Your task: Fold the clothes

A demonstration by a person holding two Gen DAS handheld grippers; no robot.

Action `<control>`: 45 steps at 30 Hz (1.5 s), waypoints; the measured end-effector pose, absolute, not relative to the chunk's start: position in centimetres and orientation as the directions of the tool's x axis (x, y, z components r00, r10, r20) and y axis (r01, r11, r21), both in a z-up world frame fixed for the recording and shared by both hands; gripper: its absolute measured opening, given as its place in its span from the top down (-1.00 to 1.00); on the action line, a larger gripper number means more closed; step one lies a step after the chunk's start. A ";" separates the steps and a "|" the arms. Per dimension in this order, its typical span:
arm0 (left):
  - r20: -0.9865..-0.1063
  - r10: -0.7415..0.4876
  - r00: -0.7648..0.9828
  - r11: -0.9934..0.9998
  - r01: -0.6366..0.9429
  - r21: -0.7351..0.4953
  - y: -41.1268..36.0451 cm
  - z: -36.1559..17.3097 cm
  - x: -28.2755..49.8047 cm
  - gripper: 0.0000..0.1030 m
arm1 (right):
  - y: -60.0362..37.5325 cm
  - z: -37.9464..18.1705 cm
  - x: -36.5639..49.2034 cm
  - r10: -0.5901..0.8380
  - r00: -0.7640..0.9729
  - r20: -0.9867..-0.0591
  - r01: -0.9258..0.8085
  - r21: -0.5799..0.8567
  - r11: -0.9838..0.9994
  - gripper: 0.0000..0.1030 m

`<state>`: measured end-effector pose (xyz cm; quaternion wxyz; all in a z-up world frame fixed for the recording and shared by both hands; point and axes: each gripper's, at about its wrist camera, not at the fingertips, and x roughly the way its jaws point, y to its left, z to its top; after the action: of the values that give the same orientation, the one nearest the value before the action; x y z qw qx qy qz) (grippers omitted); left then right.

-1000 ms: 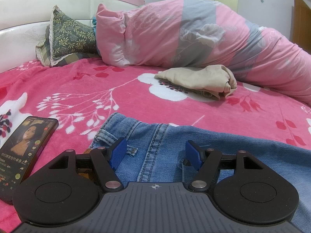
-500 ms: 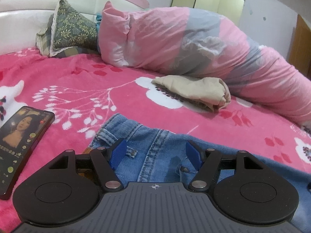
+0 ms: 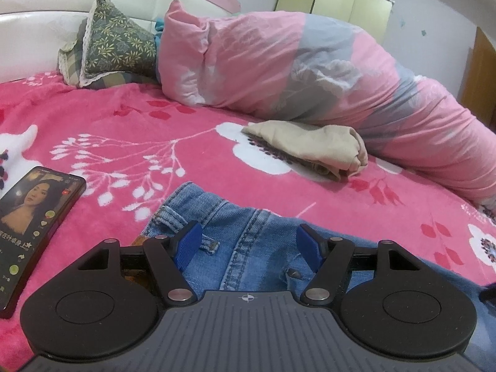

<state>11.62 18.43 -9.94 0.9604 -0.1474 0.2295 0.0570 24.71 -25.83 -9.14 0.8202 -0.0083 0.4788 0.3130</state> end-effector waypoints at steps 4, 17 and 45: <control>-0.457 0.040 0.888 0.949 -0.177 -0.261 18.5 -10.0 11.6 -0.32 | -28.8 -8.5 25.2 0.451 0.425 -0.785 -0.368 0.305 0.878 0.24; -0.439 0.054 0.897 0.936 -0.199 -0.292 18.9 -9.9 11.3 -0.28 | -9.7 -4.7 20.2 0.670 0.416 -0.615 -0.742 0.196 0.641 0.70; -0.467 0.054 0.883 0.761 -0.339 -0.554 24.8 -11.4 10.2 -0.26 | -0.6 -5.9 21.9 0.514 0.546 -0.661 -0.423 0.312 0.851 0.91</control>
<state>10.22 24.84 -11.37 0.9129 -0.3288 0.2167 0.1078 21.88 -0.65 -5.92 0.8774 0.0577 0.3943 0.2670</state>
